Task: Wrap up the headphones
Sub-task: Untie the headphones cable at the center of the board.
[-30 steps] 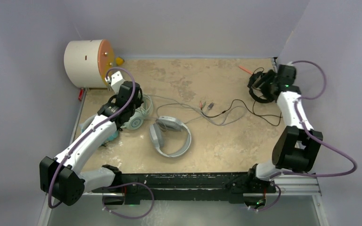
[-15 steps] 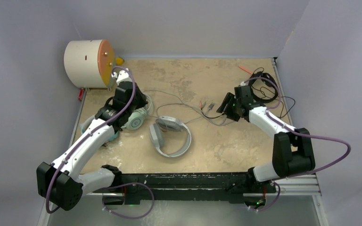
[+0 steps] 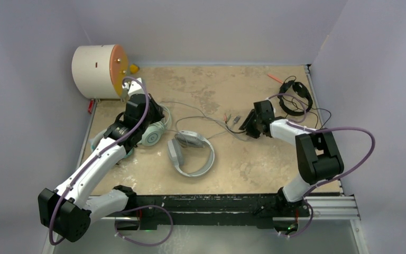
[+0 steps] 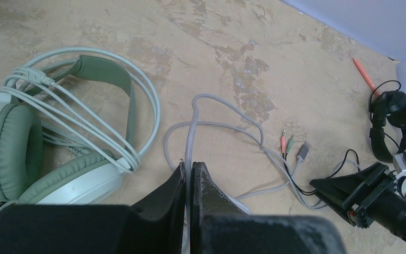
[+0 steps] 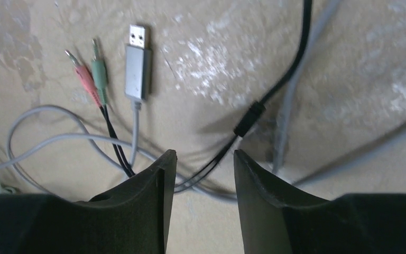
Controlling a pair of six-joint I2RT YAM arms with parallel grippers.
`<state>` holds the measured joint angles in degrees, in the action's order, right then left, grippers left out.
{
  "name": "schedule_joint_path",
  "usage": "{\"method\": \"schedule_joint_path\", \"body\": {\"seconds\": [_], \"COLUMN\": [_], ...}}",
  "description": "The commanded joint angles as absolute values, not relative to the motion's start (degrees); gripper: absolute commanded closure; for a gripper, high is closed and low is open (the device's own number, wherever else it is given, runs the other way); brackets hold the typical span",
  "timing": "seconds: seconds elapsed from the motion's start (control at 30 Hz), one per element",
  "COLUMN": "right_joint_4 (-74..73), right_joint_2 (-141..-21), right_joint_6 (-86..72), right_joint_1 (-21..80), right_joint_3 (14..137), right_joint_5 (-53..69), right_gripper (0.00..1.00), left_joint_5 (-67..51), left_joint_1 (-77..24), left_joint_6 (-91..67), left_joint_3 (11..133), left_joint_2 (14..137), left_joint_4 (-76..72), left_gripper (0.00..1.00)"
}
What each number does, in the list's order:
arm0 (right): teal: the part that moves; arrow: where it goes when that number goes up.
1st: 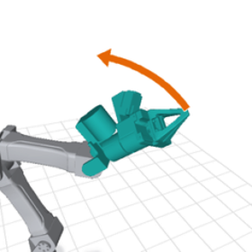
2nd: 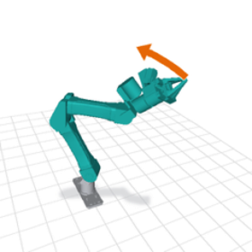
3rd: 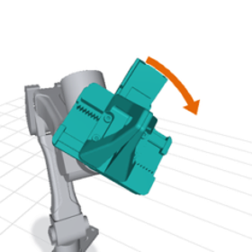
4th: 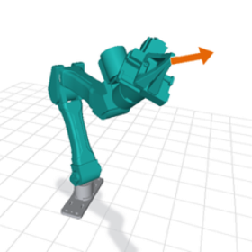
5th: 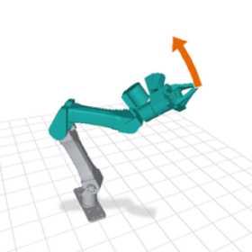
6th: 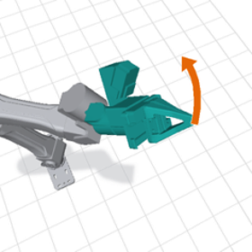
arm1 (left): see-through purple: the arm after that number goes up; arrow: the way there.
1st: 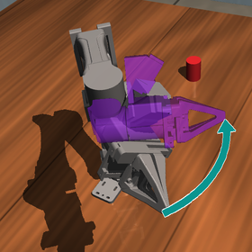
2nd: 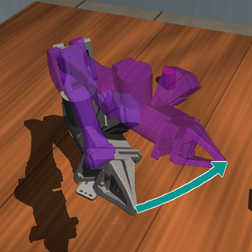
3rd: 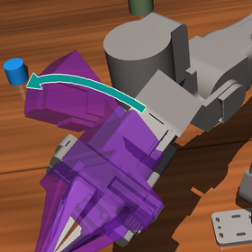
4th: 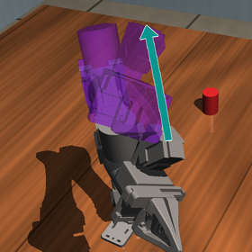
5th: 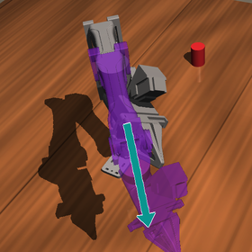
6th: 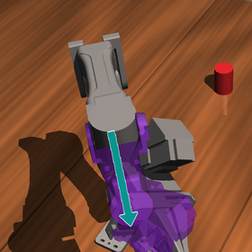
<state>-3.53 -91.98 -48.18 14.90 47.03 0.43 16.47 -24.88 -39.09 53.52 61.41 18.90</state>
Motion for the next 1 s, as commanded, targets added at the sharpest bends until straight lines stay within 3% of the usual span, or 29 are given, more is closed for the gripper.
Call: {"method": "schedule_joint_path", "body": {"seconds": [0.0, 0.03, 0.1, 0.23, 0.37, 0.5, 0.63, 0.87, 0.97], "right_joint_4": [-1.17, -1.92, -5.49, -12.56, -17.57, -25.89, -30.59, -31.94, -32.47], "right_joint_2": [-95.29, -95.77, -95.23, -90.92, -89.75, -92.91, -98.33, -102.03, -100.96], "right_joint_6": [-50.07, -50.28, -50.03, -46.39, -42.85, -39.2, -36.71, -34.03, -34.48], "right_joint_1": [15.49, 15.52, 15.37, 12.63, 2.55, -3.16, -4.74, -5.33, -6.16], "right_joint_3": [50.27, 51.05, 53.16, 61.2, 74.28, 92.73, 103.71, 104.01, 102.02], "right_joint_5": [-2.28, -1.87, -1.17, -7.37, -1.77, -6.53, -9.63, -8.03, -9.64], "right_gripper": [0.55, 0.65, 0.99, 1.0, 1.0, 1.0, 1.0, 0.99, 0.99], "left_joint_5": [16.61, 16.69, 16.9, 17.81, 17.89, 17.51, 13.66, 10.7, 21.85], "left_joint_1": [-24.78, -24.78, -24.77, -24.77, -24.78, -24.77, -24.78, -24.71, -24.72], "left_joint_6": [-37.46, -37.4, -37.08, -36.71, -36.91, -36.91, -35.48, -34.92, -39.67], "left_joint_3": [53.09, 53.16, 53.32, 53.55, 53.27, 53.03, 52.74, 53.18, 54.93], "left_joint_2": [60.31, 60.27, 60.14, 59.6, 59.33, 59.2, 60.07, 61.42, 61.03], "left_joint_4": [16.42, 16.39, 16.67, 17.62, 17.87, 18.1, 17.11, 16.82, 22.2], "left_gripper": [1.0, 1.0, 1.0, 1.0, 1.0, 1.0, 1.0, 1.0, 1.0]}}
